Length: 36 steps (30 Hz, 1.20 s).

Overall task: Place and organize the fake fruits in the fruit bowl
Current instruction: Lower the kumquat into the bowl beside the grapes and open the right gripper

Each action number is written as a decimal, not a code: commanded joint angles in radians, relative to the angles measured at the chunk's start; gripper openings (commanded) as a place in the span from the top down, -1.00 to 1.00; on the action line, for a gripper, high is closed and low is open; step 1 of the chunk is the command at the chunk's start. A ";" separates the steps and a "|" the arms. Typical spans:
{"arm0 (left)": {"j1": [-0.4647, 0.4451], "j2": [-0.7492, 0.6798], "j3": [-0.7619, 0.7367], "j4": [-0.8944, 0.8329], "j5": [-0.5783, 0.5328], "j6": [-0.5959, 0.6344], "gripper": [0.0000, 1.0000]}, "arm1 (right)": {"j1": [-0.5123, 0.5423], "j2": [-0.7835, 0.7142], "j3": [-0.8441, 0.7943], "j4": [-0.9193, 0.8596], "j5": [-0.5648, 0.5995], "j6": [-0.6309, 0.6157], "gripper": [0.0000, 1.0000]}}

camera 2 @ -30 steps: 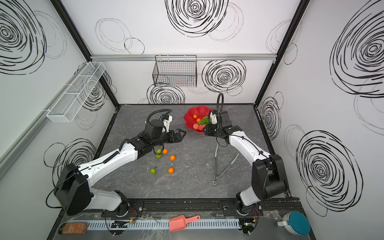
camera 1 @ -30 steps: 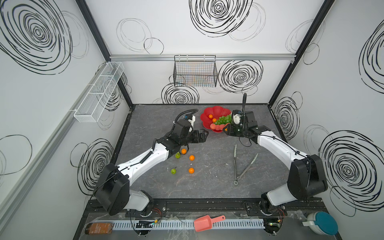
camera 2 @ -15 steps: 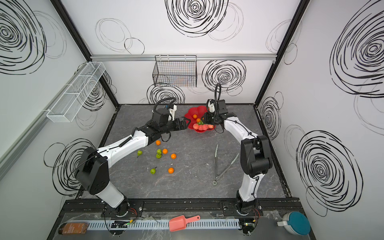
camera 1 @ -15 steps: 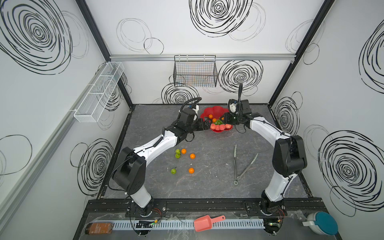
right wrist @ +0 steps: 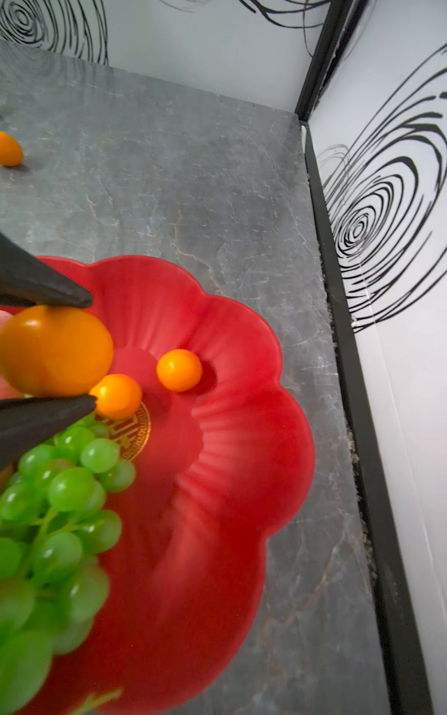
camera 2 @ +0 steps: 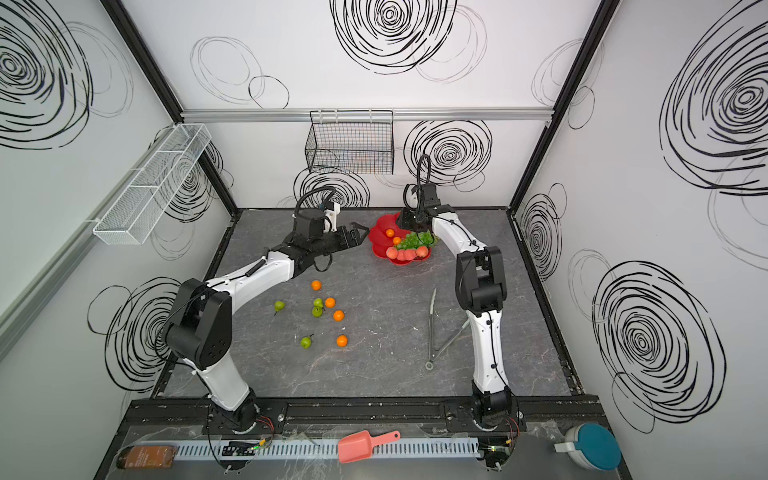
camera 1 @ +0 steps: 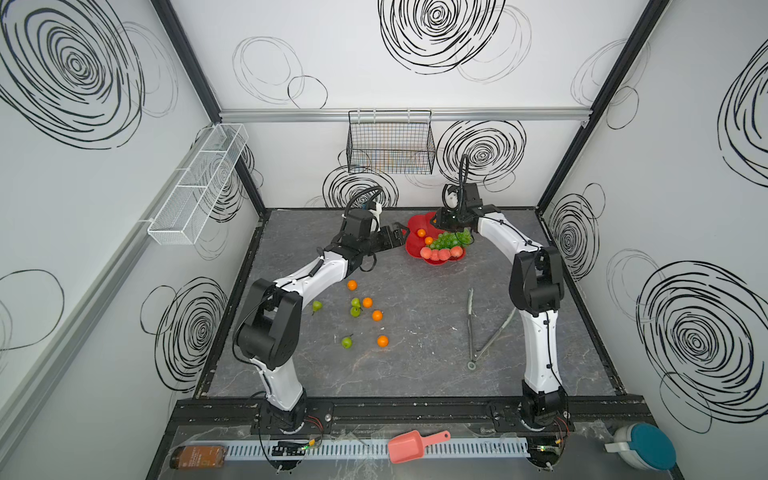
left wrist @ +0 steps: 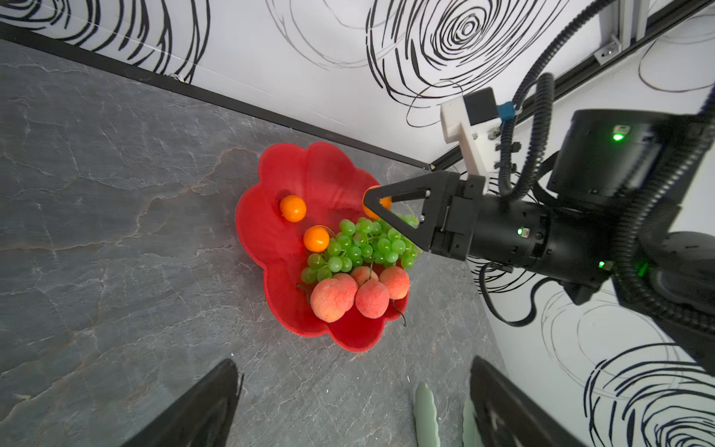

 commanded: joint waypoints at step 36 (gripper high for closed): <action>0.011 0.007 0.024 0.046 0.048 -0.026 -0.92 | -0.002 0.180 0.278 -0.059 0.037 0.010 0.12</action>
